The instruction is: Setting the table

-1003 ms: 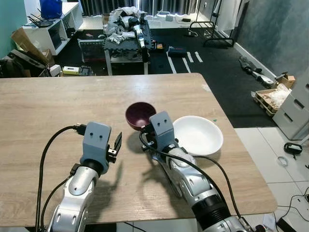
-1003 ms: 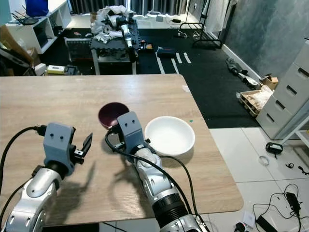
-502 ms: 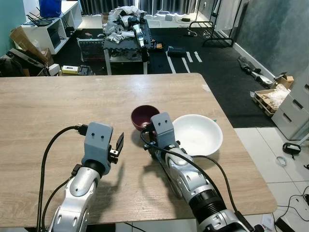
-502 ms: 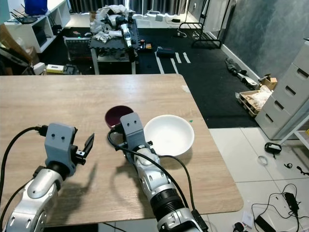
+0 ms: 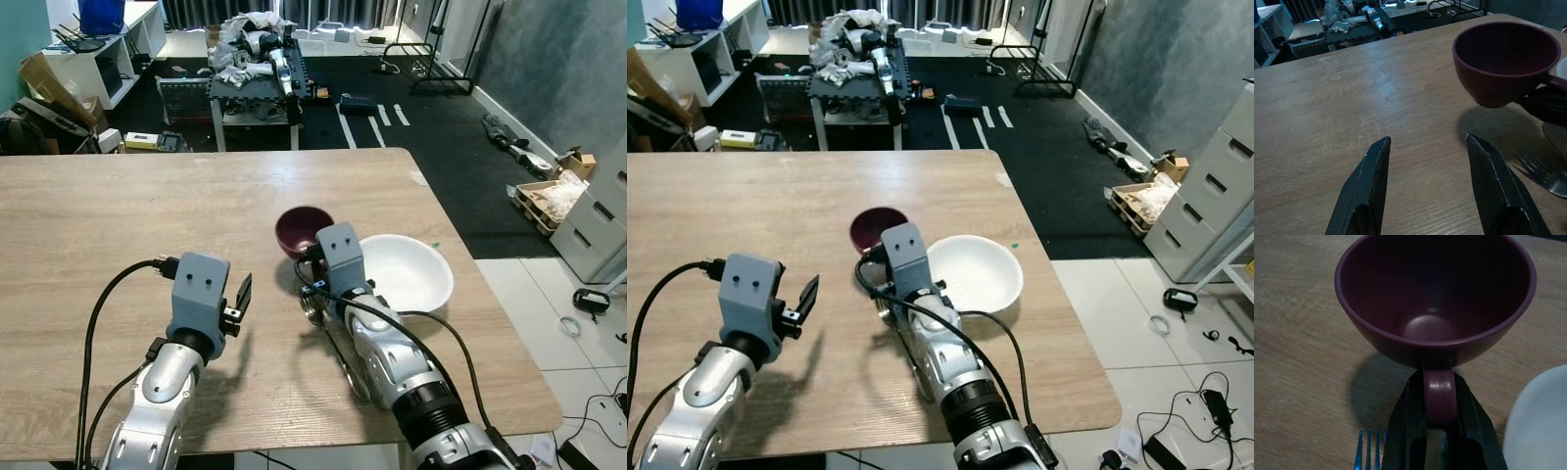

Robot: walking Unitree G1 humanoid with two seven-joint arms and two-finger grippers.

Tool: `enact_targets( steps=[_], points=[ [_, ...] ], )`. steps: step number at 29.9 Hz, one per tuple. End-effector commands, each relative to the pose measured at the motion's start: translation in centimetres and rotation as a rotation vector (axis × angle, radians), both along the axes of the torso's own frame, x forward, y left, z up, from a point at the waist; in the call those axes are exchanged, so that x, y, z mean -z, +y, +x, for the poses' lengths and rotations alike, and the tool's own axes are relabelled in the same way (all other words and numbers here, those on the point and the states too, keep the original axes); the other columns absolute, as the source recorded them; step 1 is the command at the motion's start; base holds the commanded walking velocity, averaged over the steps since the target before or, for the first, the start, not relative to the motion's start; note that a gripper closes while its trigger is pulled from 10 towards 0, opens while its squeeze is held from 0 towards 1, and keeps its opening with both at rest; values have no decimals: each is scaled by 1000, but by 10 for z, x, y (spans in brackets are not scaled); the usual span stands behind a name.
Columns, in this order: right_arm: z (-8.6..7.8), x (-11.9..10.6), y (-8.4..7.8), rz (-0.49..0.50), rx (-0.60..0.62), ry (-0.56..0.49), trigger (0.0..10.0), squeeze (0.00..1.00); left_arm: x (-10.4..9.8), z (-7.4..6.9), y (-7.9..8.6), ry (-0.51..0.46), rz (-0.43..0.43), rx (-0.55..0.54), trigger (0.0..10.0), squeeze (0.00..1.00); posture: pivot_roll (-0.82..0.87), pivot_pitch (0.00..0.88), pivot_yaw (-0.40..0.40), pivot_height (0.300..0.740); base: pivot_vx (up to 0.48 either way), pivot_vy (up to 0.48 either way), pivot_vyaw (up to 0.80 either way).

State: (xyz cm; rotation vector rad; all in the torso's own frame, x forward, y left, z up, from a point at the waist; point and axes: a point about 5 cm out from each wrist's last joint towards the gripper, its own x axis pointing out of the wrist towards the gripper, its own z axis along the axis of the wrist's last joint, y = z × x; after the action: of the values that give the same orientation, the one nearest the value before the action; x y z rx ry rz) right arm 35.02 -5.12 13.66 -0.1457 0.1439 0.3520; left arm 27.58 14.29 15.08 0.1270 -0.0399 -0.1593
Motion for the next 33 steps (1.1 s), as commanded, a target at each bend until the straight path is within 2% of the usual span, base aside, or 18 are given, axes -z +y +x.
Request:
enact_targets(
  steps=[1, 3, 4, 14, 15, 16, 17, 22, 26, 28, 29, 30, 31, 32, 33],
  points=[
    [-2, 1, -1, 7, -2, 6, 10000, 761, 2, -1, 0, 14, 7, 2, 10000, 0, 69, 2, 61, 740, 0, 0, 0],
    [-3, 1, -1, 7, -5, 4, 10000, 839, 2, -1, 0, 15, 7, 4, 10000, 0, 69, 1, 62, 740, 0, 0, 0],
    [-4, 1, -1, 6, -7, 4, 10000, 1000, 2, -1, -1, 15, 7, 5, 10000, 0, 68, 1, 62, 740, 0, 0, 0],
    [-6, 4, 0, 0, -16, 12, 10000, 1000, 2, 0, -1, 15, 6, 7, 10000, 0, 67, 0, 65, 740, 0, 0, 0],
    [-6, 3, 0, 1, -12, 10, 10000, 827, 2, 0, -1, 15, 6, 7, 10000, 0, 67, 0, 65, 740, 0, 0, 0],
    [-6, 3, 0, 1, -12, 10, 10000, 827, 2, 0, -1, 15, 6, 7, 10000, 0, 67, 0, 65, 740, 0, 0, 0],
    [-5, 1, -1, 3, -7, 3, 10000, 0, 2, 0, -1, 16, 7, 7, 10000, 0, 65, 1, 67, 740, 0, 0, 0],
    [-4, -4, -4, 13, 2, -12, 10000, 0, 2, 0, -1, 16, 7, 10, 10000, 0, 65, 1, 68, 740, 0, 0, 0],
    [-6, -19, -5, 67, -8, -62, 10000, 0, 2, 0, -1, 15, 7, 11, 10000, 0, 69, 1, 66, 740, 0, 0, 0],
    [-6, -19, -5, 67, -8, -62, 10000, 0, 2, 0, -1, 15, 7, 11, 10000, 0, 69, 1, 66, 740, 0, 0, 0],
    [-11, -36, -5, 141, -55, -125, 10000, 0, 2, 0, -2, 15, 7, 12, 10000, 0, 66, 0, 66, 740, 0, 0, 0],
    [-11, -36, -5, 141, -55, -125, 10000, 0, 2, 0, -2, 15, 7, 12, 10000, 0, 66, 0, 66, 740, 0, 0, 0],
    [-30, -72, -13, 319, -140, -249, 10000, 0, 0, 0, -2, 10, 5, 19, 10000, 0, 50, 0, 74, 740, 0, 0, 0],
    [-30, -72, -13, 319, -140, -249, 10000, 0, 0, 0, -2, 10, 5, 19, 10000, 0, 50, 0, 74, 740, 0, 0, 0],
    [-37, -82, -18, 370, -156, -284, 10000, 0, 0, 0, -3, 8, 5, 22, 10000, 0, 50, 0, 74, 740, 0, 0, 0]
  ],
)
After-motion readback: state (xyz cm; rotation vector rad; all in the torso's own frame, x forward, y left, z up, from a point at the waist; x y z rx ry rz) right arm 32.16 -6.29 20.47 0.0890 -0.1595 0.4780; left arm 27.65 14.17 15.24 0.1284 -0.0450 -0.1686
